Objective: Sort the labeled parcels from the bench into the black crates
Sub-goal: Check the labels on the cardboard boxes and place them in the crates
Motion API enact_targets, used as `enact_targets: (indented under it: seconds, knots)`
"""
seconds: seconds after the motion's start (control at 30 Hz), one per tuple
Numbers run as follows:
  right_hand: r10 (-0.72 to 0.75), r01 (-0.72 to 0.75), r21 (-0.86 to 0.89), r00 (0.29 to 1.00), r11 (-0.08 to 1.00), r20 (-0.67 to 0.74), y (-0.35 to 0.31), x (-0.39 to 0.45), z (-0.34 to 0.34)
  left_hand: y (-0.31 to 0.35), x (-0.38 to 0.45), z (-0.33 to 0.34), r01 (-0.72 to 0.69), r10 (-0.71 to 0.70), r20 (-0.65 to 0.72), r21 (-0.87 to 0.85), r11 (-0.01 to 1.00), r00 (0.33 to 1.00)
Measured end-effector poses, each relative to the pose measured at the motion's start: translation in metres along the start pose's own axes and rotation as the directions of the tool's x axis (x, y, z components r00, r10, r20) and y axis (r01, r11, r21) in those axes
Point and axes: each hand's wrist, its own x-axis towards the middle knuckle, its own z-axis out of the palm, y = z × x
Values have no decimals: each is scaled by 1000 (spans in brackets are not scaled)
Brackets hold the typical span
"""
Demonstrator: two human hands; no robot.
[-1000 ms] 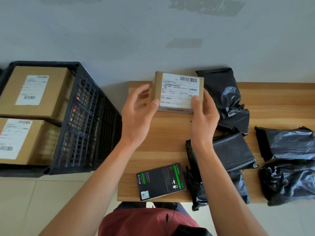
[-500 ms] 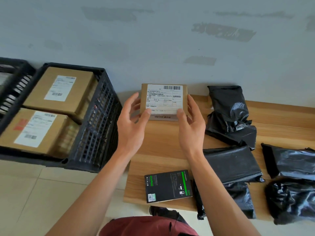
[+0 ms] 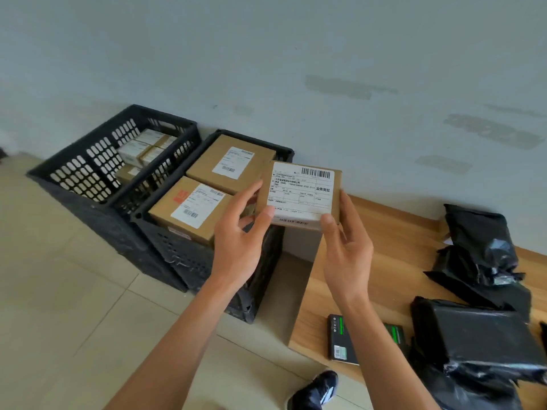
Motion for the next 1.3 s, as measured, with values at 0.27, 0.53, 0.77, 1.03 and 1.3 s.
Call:
enact_targets:
  seconds: [0.27,0.53,0.77,1.03,1.3]
  knots:
    - [-83,75,60,984,995,156,-40,-44,102,8,-27,-127,-34,42,-127,58,998,991]
    - [-86,67,75,955,995,282,-54,-64,192,8,-33,-215,-10,60,-330,152,988,942]
    - [-147,113,104,895,988,422,-46,-32,266,0,7,-267,49,52,-489,191,980,871]
    - [-207,152,149,845,977,494,-30,14,341,-24,65,-312,35,185,-495,402,915,849]
    - [-177,150,93,813,984,554,-11,33,424,-68,93,-371,75,178,-516,433,898,838]
